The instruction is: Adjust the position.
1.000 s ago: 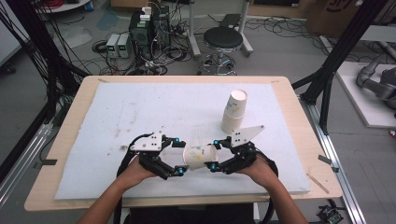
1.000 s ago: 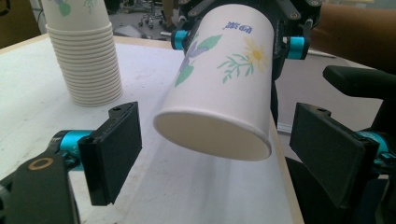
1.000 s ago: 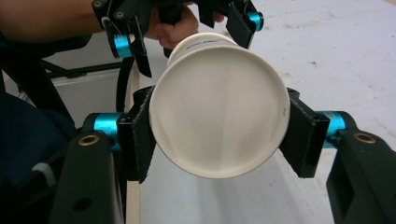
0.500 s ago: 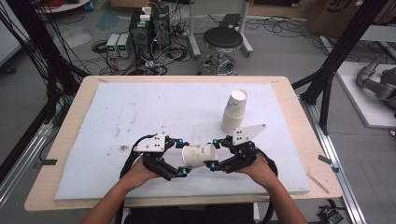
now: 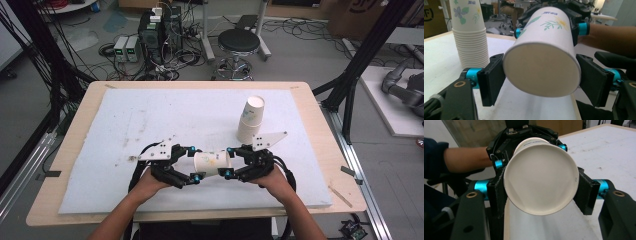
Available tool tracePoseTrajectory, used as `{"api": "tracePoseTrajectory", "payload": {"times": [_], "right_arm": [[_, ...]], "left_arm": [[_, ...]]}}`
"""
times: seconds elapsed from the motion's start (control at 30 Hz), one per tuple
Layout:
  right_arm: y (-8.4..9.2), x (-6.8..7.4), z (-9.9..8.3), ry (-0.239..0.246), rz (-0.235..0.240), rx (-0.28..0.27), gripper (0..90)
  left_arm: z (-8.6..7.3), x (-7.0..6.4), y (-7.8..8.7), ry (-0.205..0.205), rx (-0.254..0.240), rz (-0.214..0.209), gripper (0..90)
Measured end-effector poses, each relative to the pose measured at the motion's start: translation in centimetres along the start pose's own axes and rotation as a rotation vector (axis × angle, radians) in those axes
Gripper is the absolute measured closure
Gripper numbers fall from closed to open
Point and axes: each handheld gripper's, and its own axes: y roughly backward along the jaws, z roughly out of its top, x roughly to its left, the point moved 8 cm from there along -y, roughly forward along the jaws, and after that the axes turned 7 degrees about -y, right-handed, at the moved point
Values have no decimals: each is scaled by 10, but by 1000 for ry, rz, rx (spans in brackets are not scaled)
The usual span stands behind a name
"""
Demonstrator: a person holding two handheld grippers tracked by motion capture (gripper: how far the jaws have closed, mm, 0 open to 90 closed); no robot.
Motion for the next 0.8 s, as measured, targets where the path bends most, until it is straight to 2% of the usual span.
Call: {"api": "tracePoseTrajectory", "payload": {"times": [0.07, 0.47, 0.5, 0.6, 0.63, 0.8], "right_arm": [[0, -1, -1, -7, -1, 5, 370], [-2, 0, -5, 6, -28, 41, 367], [-2, 0, -5, 4, -29, 43, 359], [-4, -2, -4, -15, -84, 46, 215], [-4, -2, -3, -26, -92, 50, 208], [-6, -1, -4, -3, -108, 91, 205]], "left_arm": [[1, 1, 1, -2, -8, 5, 281], [2, -1, 4, -17, 35, 0, 350], [3, -1, 5, -12, 41, -5, 359], [2, -1, 6, -17, 89, -10, 374], [1, -1, 6, -12, 93, -11, 377], [2, 1, 7, -15, 103, -6, 390]]}}
